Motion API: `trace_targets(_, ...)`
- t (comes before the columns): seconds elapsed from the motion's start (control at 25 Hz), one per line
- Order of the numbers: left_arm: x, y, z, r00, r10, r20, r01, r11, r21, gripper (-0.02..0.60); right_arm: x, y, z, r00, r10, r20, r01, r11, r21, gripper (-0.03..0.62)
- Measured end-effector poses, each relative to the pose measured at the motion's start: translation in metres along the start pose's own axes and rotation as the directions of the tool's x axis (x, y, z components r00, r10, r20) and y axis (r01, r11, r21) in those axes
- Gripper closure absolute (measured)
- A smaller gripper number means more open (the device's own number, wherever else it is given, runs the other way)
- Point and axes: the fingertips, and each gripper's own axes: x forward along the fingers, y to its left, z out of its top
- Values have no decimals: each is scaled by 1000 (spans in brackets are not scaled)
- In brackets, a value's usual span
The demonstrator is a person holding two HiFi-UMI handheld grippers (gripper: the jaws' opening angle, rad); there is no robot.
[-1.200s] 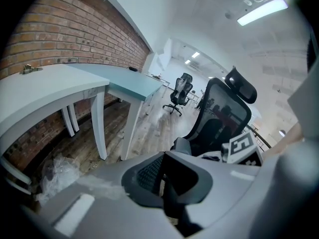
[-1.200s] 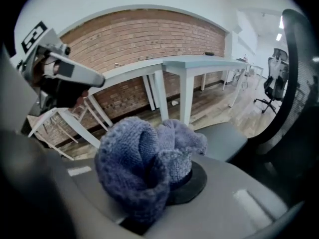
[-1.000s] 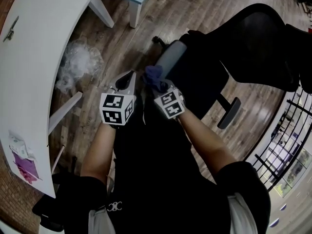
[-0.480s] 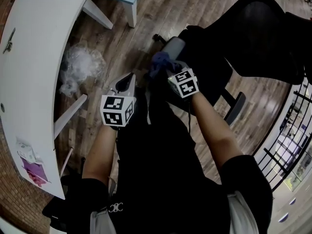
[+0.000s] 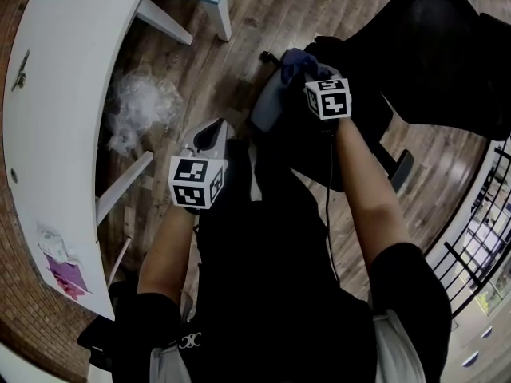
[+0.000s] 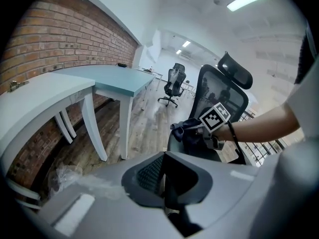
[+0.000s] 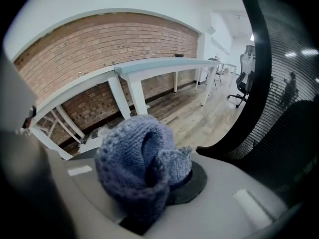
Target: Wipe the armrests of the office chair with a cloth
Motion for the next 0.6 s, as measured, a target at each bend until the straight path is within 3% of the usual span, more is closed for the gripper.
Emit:
trace_targets(0.2,4,-11,-4,1000,11,-17,-11,1000,1,575,-8,16,-9,1000,19,23,-18,999,-32,548)
trace_targets(0.36,11,-29,-5,1000,10,-30,-10,1000,19,575,-32,73,-35,986,159,55,-153,983,-98,548)
trace_targets(0.48,22,-47,-1,999,-3,-44,5,999,54,575,-54,119,-71,956,287,54,-279,953,-119,548)
trace_targets(0.6,35,-63,0,998,-5,-57,9,997,73,575,-74,159,-119,901,434,4,-427,888,-171,548)
